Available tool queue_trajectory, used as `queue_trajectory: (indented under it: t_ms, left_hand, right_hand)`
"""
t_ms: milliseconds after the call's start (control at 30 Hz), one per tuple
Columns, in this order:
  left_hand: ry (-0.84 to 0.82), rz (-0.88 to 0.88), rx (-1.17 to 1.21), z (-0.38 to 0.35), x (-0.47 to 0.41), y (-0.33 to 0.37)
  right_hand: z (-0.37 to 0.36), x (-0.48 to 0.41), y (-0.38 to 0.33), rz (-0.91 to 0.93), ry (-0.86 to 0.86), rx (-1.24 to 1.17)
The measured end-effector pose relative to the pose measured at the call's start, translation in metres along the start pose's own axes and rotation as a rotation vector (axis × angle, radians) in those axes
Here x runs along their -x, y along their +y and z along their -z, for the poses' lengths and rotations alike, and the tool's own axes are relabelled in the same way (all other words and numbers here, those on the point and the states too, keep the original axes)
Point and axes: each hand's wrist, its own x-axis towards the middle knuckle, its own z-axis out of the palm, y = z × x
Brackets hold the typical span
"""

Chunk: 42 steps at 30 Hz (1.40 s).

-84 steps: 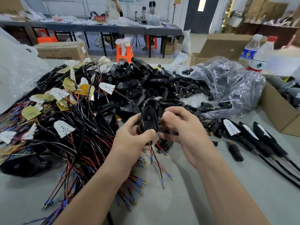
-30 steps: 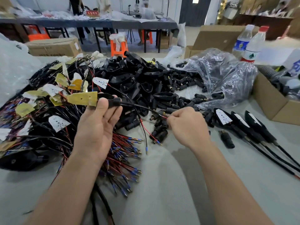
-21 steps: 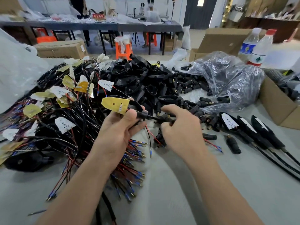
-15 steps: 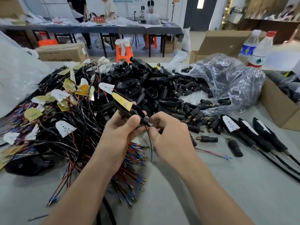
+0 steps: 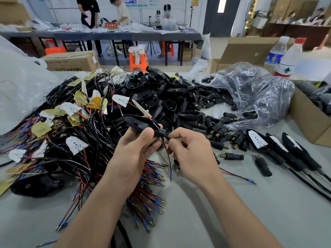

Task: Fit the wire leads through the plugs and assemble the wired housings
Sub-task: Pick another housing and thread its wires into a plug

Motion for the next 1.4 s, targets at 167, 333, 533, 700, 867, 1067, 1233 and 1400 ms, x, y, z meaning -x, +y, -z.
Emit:
queue_trajectory:
  t_ms: [167,333,533,700,867,1067,1233,1400]
  left_hand:
    - [-0.02,0.043,0.037,0.004,-0.001,0.004]
    - [-0.031,0.132,0.063,0.003,0.001,0.006]
    - [-0.003,0.099,0.083,0.005,0.001,0.012]
    - [0.065,0.078,0.145,0.009,0.0,0.016]
    - [0.036,0.124,0.173,0.013,0.002,0.019]
    - [0.123,0.131,0.143,0.01,0.001,0.022]
    - [0.154,0.12,0.058,0.002,0.002,0.014]
    - [0.088,0.118,0.075,0.002,0.002,0.016]
  right_hand:
    - [-0.006,0.003,-0.003,0.015,-0.026,-0.152]
    - [-0.008,0.002,0.0,0.029,-0.034,-0.261]
    - [-0.002,0.0,0.002,0.031,-0.048,-0.169]
    - [0.016,-0.003,0.003,0.028,0.001,0.017]
    - [0.026,-0.004,0.006,0.087,0.049,0.234]
    - [0.023,-0.007,0.008,0.095,0.088,0.308]
    - [0.022,-0.005,0.005,0.178,0.126,0.26]
    - [0.018,-0.004,0.006,0.285,0.222,0.331]
